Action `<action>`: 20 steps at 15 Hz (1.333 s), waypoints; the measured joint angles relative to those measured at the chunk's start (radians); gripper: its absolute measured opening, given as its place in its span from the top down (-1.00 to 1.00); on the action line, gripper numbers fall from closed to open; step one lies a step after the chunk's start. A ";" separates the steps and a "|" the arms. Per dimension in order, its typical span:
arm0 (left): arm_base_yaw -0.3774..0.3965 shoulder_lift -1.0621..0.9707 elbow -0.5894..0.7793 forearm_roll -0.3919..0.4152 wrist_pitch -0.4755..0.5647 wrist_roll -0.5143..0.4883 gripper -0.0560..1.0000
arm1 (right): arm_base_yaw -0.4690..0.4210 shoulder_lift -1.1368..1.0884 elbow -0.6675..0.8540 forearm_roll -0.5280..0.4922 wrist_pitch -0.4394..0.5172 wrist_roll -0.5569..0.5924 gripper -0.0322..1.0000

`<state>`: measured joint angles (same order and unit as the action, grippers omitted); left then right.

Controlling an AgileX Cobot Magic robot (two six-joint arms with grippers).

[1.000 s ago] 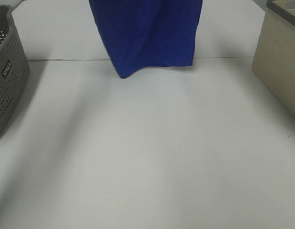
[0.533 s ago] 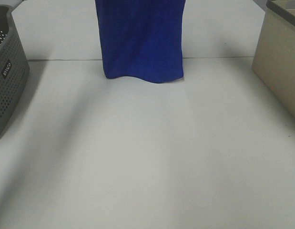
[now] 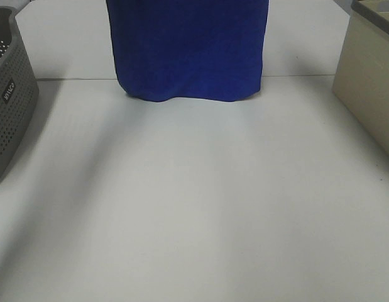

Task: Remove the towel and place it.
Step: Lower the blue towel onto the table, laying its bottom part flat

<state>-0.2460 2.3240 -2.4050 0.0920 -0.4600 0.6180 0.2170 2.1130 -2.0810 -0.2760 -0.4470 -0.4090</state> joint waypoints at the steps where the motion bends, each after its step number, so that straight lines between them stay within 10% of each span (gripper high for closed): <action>1: 0.000 0.000 0.000 -0.001 -0.004 0.000 0.89 | 0.000 0.009 -0.009 0.000 -0.017 0.001 0.90; 14: 0.002 0.001 0.000 -0.001 -0.023 0.000 0.89 | -0.004 0.067 -0.093 0.000 0.007 0.089 0.90; 20: -0.001 -0.008 0.000 0.002 0.204 -0.024 0.89 | -0.002 0.061 -0.093 -0.003 0.255 0.255 0.90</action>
<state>-0.2470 2.3160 -2.4050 0.0940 -0.2560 0.5940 0.2150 2.1740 -2.1740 -0.2790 -0.1920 -0.1540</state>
